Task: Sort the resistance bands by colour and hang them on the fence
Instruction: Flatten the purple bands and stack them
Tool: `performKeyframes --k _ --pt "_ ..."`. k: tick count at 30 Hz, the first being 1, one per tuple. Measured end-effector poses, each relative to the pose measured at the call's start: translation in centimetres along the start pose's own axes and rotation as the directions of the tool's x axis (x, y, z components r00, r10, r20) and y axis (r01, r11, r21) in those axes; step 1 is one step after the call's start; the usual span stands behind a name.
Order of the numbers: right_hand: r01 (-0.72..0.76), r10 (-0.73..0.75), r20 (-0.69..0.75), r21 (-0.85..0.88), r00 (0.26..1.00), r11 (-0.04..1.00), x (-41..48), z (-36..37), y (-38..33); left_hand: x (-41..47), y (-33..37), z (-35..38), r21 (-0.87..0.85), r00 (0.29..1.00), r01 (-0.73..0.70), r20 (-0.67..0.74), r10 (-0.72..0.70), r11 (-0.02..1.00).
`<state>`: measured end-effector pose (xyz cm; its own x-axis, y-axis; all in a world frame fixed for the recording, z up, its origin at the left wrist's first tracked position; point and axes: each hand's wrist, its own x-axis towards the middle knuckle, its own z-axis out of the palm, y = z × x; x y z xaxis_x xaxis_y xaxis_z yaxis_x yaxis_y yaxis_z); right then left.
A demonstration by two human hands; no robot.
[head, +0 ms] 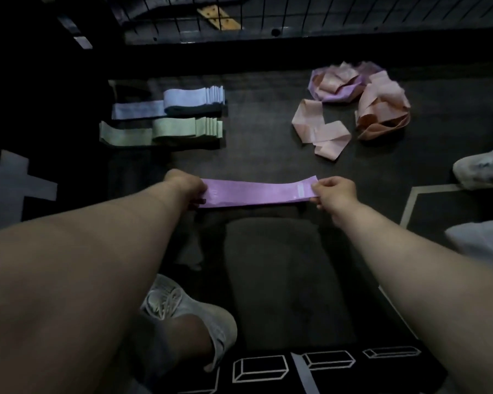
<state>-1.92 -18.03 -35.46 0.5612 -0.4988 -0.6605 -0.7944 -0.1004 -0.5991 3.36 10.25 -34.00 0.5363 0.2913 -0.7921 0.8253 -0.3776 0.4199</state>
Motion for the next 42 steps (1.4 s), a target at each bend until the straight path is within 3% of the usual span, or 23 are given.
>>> performKeyframes --k 4,13,18,23,25,27,29,30,32,34,38,42 --pt "0.056 -0.057 -0.006 -0.108 0.998 0.993 1.9 1.3 0.3 1.9 -1.4 1.4 -0.026 0.993 0.022 -0.113 -0.024 0.999" --pt "0.163 -0.176 0.009 -0.42 0.984 0.893 4.2 2.5 1.6 4.6 -2.6 2.9 -0.016 0.983 -0.006 -0.182 0.003 1.0" --pt "0.212 -0.217 0.053 -0.525 0.975 0.824 4.2 2.3 2.3 5.1 -3.5 3.6 0.06 0.974 -0.049 -0.217 0.061 0.997" --pt "0.233 -0.233 0.069 -0.538 0.97 0.81 4.5 2.2 2.5 5.1 -3.4 3.4 0.235 0.961 -0.086 -0.236 0.142 0.968" --pt "0.285 -0.295 0.083 -0.592 0.952 0.754 4.4 2.3 2.6 4.9 -3.4 3.3 0.328 0.964 -0.059 -0.226 0.139 0.943" --pt "0.395 -0.403 0.176 -0.728 0.898 0.561 4.3 2.2 2.6 4.3 -3.6 3.5 0.569 0.944 -0.06 -0.236 0.232 0.82" --pt "0.524 -0.449 0.372 -0.804 0.812 0.281 4.4 2.1 2.4 3.9 -3.8 3.8 0.8 0.894 -0.161 -0.13 0.429 0.578" --pt "0.575 -0.434 0.456 -0.794 0.777 0.196 4.7 2.1 2.3 4.0 -4.0 3.9 0.866 0.865 -0.237 -0.018 0.502 0.44" --pt "0.63 -0.383 0.548 -0.766 0.744 0.128 5.3 2.3 2.0 4.6 -4.3 4.3 0.908 0.823 -0.344 0.17 0.542 0.238" --pt "0.658 -0.352 0.593 -0.747 0.724 0.095 5.7 2.6 1.8 5.0 -4.4 4.4 0.906 0.804 -0.382 0.229 0.549 0.181" --pt "0.67 -0.309 0.627 -0.74 0.716 0.052 6.2 2.8 1.3 5.5 -4.4 4.6 0.91 0.826 -0.369 0.23 0.515 0.186" --pt "0.673 -0.314 0.619 -0.733 0.719 0.097 6.3 2.9 1.2 5.6 -4.3 4.4 0.914 0.823 -0.366 0.233 0.518 0.172"
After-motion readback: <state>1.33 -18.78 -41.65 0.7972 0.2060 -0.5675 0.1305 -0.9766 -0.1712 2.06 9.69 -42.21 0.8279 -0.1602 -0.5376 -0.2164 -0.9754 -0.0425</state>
